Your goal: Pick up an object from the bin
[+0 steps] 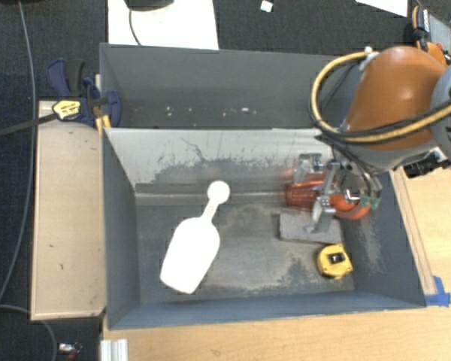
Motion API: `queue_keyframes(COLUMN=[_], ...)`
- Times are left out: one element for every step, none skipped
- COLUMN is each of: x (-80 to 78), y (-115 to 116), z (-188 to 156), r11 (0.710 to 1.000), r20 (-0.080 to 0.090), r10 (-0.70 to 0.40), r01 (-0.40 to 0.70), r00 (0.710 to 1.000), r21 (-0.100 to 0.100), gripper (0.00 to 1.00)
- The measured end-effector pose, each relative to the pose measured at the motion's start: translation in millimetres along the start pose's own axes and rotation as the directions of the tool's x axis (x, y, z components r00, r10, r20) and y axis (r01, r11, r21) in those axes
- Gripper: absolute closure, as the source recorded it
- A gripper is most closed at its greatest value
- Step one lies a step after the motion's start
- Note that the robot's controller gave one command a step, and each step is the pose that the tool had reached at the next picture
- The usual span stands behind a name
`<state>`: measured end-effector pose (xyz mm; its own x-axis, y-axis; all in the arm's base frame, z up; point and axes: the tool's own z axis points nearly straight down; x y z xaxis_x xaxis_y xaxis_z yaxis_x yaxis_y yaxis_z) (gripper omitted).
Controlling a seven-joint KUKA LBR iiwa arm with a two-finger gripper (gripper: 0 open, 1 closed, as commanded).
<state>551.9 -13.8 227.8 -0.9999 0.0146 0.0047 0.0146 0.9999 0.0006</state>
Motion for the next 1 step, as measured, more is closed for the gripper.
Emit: queue_keyframes(x=[-1.5], y=[-0.1], z=[-4.2], r11=[1.0], r20=[0.008], r10=[0.0], r01=[0.0], r00=[1.0], r21=[0.0], gripper=[0.0])
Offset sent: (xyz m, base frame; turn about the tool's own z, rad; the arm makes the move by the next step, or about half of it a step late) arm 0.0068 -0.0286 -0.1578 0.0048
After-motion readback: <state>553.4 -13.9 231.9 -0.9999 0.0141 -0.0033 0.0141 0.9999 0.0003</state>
